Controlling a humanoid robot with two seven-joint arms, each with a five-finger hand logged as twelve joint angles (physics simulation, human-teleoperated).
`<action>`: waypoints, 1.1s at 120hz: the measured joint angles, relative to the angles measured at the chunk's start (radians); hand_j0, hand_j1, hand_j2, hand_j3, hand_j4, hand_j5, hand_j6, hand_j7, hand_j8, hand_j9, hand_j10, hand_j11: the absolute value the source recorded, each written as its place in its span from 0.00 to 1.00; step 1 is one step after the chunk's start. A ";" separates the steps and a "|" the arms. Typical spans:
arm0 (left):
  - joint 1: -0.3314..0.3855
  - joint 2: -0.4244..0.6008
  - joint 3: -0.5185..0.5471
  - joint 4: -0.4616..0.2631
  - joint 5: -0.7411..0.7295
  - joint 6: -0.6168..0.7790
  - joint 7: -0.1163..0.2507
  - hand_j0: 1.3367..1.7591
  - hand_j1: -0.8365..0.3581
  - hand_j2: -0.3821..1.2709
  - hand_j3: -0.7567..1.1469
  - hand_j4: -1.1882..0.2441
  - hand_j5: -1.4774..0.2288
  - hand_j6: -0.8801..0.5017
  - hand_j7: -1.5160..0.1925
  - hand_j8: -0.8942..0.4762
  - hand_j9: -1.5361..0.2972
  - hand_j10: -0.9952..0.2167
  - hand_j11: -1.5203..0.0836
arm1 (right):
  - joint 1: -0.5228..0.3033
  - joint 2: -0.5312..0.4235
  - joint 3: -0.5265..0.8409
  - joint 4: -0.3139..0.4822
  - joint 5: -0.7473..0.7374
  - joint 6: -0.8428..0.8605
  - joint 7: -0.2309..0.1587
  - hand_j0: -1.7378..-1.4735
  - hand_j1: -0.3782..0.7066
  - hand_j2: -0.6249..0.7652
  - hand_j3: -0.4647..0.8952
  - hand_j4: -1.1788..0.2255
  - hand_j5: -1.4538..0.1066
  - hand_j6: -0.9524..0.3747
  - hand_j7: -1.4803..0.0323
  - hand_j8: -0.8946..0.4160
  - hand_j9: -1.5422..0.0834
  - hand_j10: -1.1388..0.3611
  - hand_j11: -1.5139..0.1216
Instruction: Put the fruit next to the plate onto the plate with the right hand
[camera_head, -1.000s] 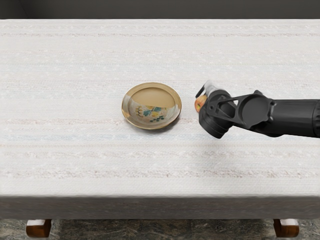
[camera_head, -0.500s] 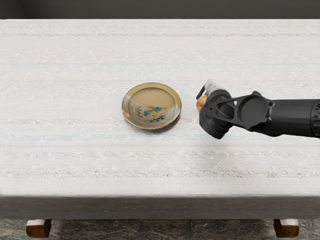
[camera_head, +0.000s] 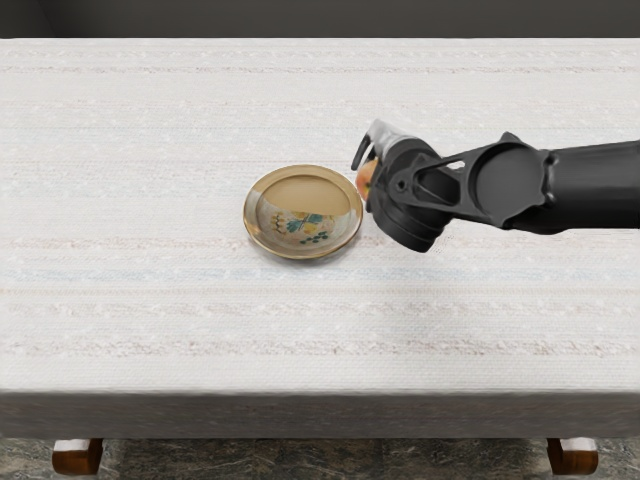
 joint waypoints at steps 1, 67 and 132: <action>0.000 0.000 0.000 0.000 0.000 0.000 0.000 0.76 0.75 0.26 0.40 0.66 0.68 0.46 0.70 0.48 0.67 0.62 0.75 | 0.006 0.005 -0.002 0.002 0.004 0.000 0.000 0.35 0.49 0.68 0.34 0.25 0.18 0.37 0.23 0.48 0.24 0.46 0.21; 0.000 0.000 0.000 0.000 0.000 0.000 0.000 0.76 0.75 0.26 0.40 0.66 0.68 0.46 0.70 0.48 0.67 0.62 0.75 | -0.009 0.099 -0.110 -0.218 0.051 0.002 -0.002 0.34 0.39 0.61 0.34 0.25 0.15 0.31 0.23 0.43 0.21 0.43 0.19; 0.000 0.000 0.000 0.000 0.000 0.000 0.000 0.76 0.75 0.26 0.40 0.66 0.68 0.46 0.70 0.48 0.67 0.62 0.75 | -0.142 0.099 -0.061 -0.207 -0.280 0.001 -0.002 0.34 0.39 0.62 0.34 0.24 0.15 0.31 0.23 0.43 0.21 0.44 0.19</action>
